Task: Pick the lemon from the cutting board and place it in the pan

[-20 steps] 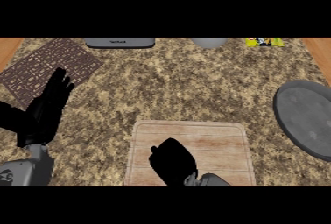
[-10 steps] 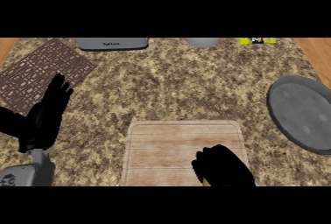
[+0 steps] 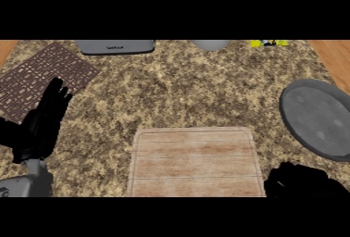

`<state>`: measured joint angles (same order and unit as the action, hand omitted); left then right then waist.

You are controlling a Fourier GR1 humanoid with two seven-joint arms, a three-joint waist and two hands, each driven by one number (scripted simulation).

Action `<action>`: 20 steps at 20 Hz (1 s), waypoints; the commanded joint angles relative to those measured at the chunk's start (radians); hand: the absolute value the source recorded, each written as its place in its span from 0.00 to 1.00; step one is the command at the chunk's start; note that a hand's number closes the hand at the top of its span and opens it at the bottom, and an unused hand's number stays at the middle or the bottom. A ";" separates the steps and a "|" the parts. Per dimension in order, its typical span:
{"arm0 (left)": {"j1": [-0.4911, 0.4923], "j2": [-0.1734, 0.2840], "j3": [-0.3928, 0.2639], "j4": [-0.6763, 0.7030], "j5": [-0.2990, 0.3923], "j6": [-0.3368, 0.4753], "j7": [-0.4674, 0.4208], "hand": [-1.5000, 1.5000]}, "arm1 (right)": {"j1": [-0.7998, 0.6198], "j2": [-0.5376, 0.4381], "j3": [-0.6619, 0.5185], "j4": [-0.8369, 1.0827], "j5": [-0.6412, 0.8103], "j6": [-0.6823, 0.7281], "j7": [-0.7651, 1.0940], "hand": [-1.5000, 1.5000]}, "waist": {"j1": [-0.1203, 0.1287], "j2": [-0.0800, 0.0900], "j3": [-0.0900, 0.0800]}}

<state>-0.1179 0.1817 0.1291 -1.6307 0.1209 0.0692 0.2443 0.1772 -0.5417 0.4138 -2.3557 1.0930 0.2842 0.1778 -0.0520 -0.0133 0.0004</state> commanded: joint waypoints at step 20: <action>-0.045 -0.007 -0.020 0.032 -0.015 -0.012 0.007 0.50 | -0.258 -0.023 -0.905 0.339 -0.552 0.103 -0.254 1.00 | 0.052 0.015 0.000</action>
<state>-0.1311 0.1725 0.1081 -1.6164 0.1119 0.0511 0.2385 0.0314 -0.5071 -0.3320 -2.1762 0.6997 0.3522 -0.0237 -0.0106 -0.0016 0.0007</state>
